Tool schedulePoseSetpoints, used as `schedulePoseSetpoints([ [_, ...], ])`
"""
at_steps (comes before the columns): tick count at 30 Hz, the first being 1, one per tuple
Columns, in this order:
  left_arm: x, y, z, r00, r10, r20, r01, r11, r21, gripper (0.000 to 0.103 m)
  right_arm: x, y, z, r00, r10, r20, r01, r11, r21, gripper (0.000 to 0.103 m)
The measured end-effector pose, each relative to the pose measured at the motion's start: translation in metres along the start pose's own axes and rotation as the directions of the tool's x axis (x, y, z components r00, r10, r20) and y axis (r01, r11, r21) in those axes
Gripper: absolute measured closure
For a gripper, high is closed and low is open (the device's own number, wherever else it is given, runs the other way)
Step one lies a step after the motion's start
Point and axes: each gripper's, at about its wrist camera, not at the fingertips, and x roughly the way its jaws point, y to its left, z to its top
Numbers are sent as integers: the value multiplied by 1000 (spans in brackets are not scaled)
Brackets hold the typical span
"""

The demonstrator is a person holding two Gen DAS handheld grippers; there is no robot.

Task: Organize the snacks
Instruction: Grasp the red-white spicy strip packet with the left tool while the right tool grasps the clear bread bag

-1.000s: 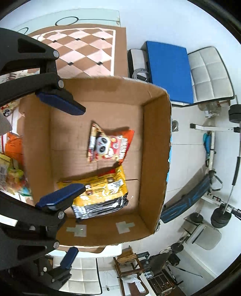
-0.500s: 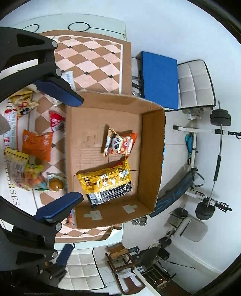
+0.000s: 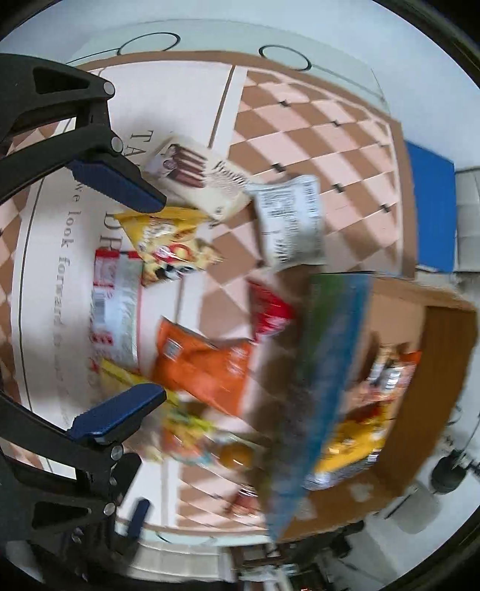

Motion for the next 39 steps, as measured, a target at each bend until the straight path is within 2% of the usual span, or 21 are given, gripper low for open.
schedulePoseSetpoints([
  [3, 21, -6, -14, 999, 26, -22, -22, 990, 141, 8, 16, 4, -9, 998, -59, -35, 56, 994, -89, 2],
  [5, 38, -20, -25, 997, 73, -38, -59, 952, 300, 8, 21, 1, -13, 996, -68, -53, 61, 992, -113, 2],
  [8, 60, -42, -44, 989, 141, -45, -98, 852, 514, 8, 28, -9, -19, 994, -64, -93, 55, 993, -106, 2],
  [10, 70, -54, -55, 986, 161, -50, -97, 783, 614, 8, 32, -14, -23, 992, -72, -107, 60, 993, -106, 2],
  [12, 80, -67, -66, 976, 215, -35, -129, 698, 704, 8, 38, -16, -27, 989, -73, -127, 59, 992, -112, 2],
  [14, 85, -77, -73, 970, 240, -32, -133, 640, 757, 8, 42, -16, -31, 988, -77, -135, 61, 991, -116, 2],
  [15, 86, -83, -76, 970, 239, -36, -124, 619, 776, 8, 44, -16, -33, 987, -75, -140, 59, 991, -120, 2],
  [19, 89, -99, -82, 974, 211, -86, -63, 610, 790, 8, 51, -14, -40, 986, -78, -146, 59, 990, -129, 2],
  [21, 96, -102, -85, 971, 218, -100, -57, 615, 787, 8, 54, -17, -45, 984, -109, -141, 90, 987, -137, 2],
  [23, 102, -105, -88, 967, 228, -109, -56, 613, 788, 8, 54, -21, -47, 983, -107, -149, 88, 988, -130, 2],
  [25, 109, -106, -96, 965, 238, -111, -59, 609, 791, 19, 56, -25, -50, 983, -94, -157, 75, 990, -119, 2],
  [26, 110, -107, -99, 967, 230, -112, -56, 618, 784, 21, 56, -27, -52, 983, -90, -159, 72, 991, -115, 2],
  [30, 107, -104, -97, 972, 205, -117, -58, 689, 722, 35, 58, -33, -59, 984, -85, -157, 68, 992, -109, 2],
  [31, 104, -103, -94, 972, 201, -121, -60, 710, 702, 36, 58, -33, -60, 984, -82, -157, 65, 992, -110, 2],
  [34, 101, -90, -90, 971, 180, -160, -54, 810, 584, 38, 57, -27, -58, 985, -89, -145, 69, 988, -137, 2],
  [37, 101, -59, -85, 953, 154, -260, -56, 936, 348, 38, 55, -14, -59, 986, -120, -118, 93, 973, -213, 2],
  [39, 101, -36, -85, 944, 108, -313, -53, 982, 179, 38, 55, -5, -59, 985, -139, -98, 109, 959, -261, 2],
])
